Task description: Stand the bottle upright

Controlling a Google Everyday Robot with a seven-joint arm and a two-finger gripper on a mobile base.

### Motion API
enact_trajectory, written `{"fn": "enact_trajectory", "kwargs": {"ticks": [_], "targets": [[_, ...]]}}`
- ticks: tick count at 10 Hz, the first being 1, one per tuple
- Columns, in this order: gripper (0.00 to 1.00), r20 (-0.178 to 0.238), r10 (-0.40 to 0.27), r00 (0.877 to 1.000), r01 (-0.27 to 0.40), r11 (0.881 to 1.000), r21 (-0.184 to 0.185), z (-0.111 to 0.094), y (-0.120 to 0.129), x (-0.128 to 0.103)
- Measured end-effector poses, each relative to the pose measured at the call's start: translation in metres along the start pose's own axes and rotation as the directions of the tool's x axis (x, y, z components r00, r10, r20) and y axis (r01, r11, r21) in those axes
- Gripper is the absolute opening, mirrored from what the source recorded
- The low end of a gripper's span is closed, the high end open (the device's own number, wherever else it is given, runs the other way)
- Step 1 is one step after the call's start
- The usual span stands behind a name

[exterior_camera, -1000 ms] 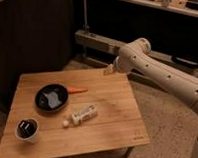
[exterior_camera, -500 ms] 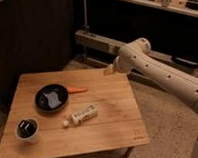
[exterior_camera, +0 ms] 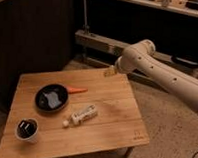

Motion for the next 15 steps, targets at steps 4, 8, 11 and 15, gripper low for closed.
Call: {"fn": "enact_trajectory", "kwargs": {"ticks": [4,8,11,15], "targets": [[0.80,-0.202,-0.544,0.814,0.576,0.801,0.164,-0.026,-0.033,0.017],[0.80,-0.320,-0.747,0.583,0.806,0.582,0.109,-0.040,-0.050,0.030],[0.80,-0.322,-0.786,0.527,0.846,0.519,0.118,-0.041,-0.069,0.033],[0.80,-0.324,-0.842,0.431,0.902,0.409,0.138,-0.041,-0.110,0.020]]}}
